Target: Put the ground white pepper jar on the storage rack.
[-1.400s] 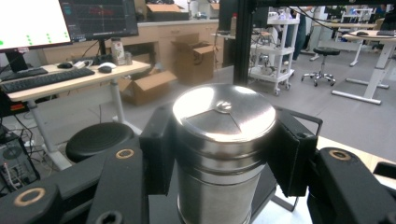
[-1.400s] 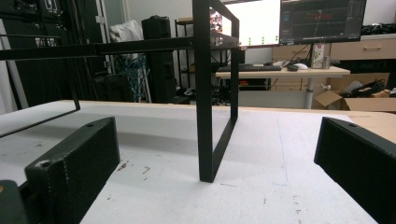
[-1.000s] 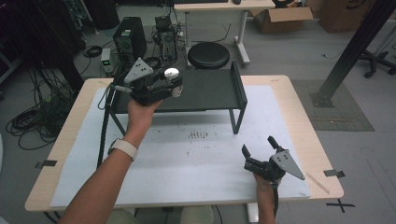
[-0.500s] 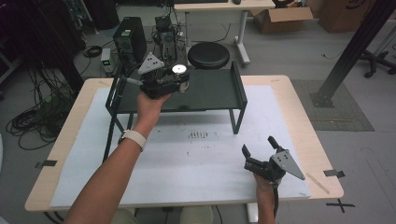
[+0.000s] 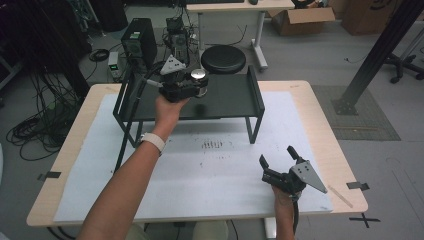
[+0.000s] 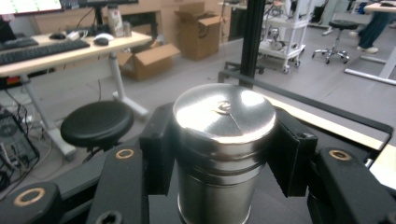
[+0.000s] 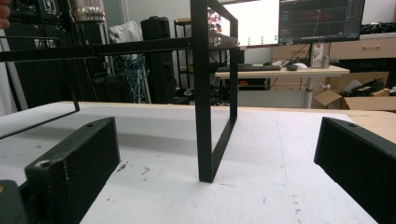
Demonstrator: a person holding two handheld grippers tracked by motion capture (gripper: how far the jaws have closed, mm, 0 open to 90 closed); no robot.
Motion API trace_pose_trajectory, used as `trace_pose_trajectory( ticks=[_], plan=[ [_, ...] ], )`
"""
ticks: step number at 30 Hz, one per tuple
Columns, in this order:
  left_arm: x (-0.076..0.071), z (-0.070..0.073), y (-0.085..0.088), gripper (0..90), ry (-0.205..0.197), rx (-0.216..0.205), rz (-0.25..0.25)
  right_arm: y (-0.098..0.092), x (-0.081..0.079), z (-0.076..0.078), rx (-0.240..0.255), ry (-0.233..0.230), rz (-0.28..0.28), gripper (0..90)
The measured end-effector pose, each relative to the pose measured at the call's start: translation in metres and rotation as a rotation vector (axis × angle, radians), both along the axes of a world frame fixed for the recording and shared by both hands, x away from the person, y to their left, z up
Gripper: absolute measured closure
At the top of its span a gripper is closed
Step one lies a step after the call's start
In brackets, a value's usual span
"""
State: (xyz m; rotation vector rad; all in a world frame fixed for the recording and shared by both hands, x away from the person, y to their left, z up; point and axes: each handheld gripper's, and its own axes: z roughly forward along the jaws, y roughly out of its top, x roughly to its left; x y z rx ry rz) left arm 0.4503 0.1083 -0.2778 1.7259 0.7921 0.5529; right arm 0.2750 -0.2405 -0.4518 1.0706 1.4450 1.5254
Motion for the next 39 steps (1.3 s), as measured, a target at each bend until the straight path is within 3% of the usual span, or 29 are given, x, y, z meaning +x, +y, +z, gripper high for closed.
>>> trace_pose_trajectory(
  ticks=[13,17,32,39],
  plan=[
    [0.01,-0.011,0.0,49.1,0.094,0.065,0.023,0.0,0.0,0.0,-0.002,0.001,0.0,0.0],
    [0.01,-0.014,-0.002,49.1,0.097,0.088,0.023,0.0,0.0,0.0,-0.001,0.001,0.0,0.0],
    [0.01,-0.015,-0.002,48.6,0.107,0.086,0.027,0.0,0.0,0.0,-0.001,0.001,0.0,0.0],
    [0.008,-0.013,-0.002,40.5,0.106,0.075,0.023,0.0,0.0,0.0,0.001,0.002,0.0,0.0]
  ],
)
